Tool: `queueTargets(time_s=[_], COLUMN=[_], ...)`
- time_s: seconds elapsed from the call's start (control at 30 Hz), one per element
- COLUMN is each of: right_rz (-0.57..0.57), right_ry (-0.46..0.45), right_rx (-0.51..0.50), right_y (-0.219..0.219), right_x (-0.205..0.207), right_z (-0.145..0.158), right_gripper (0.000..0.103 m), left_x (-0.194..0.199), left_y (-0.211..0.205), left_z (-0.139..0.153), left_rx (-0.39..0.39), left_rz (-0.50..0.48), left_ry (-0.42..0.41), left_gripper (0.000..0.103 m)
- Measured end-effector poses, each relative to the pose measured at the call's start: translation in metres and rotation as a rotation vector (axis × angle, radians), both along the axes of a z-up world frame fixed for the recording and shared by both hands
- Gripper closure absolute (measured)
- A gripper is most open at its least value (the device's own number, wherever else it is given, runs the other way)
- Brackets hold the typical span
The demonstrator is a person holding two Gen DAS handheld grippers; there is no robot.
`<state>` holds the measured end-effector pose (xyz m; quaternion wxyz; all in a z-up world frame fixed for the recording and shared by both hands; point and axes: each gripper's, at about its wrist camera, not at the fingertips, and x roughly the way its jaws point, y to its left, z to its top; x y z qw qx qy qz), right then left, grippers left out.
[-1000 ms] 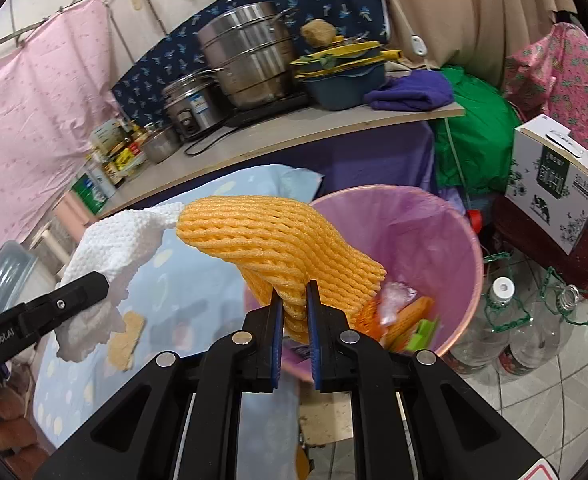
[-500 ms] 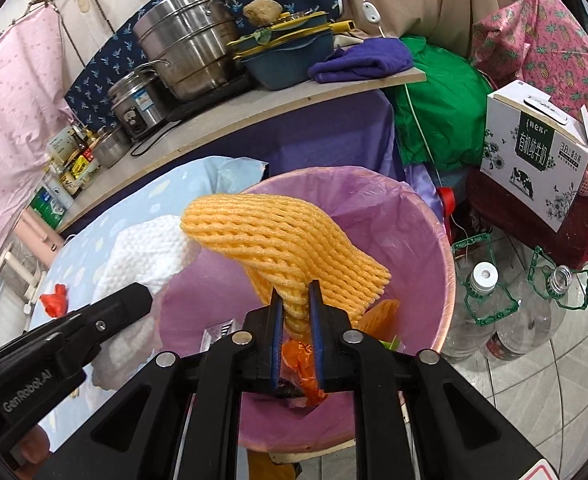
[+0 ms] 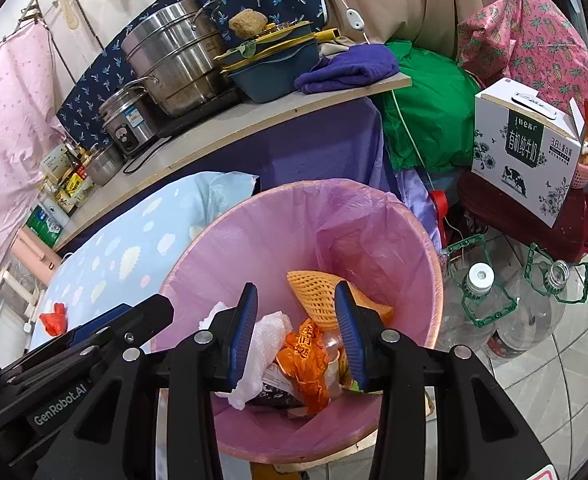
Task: Collect trash
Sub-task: 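Carry the foam net and tissue over the bin and release both inside, then grasp the beige sponge pad with the right gripper while the left grasps the red plastic bag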
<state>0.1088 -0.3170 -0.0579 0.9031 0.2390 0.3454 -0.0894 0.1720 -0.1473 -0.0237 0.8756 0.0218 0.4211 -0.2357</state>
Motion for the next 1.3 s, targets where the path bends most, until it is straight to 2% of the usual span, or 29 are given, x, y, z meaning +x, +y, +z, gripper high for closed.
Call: queueTargets(time_s=[0.47,0.9,1.07,1.3], right_rz=[0.042,0.136,0.193,0.318], right_ry=[-0.028,-0.033,-0.031,0.007], right_rx=[-0.012,-0.03,-0.031,-0.031], right_y=[0.027,0.078,0.108,0.165], right_x=[-0.006,-0.005,-0.003,0.006], right_z=[0.022,0.034,0.035,0.025], right_gripper=[0.063,0.063,0.063,0.063], left_x=[-0.01,-0.018,-0.021,-0.022], left_y=[0.029,0.086,0.123,0.207], left_z=[0.021,0.033,0.031,0.017], left_rx=[-0.011,-0.018,-0.021,-0.013], left_rz=[0.044,0.131,0.198,0.373], left_ry=[-0.03,-0.048,-0.037,0.004], left_gripper=[0.054,0.054,0.038,0.037])
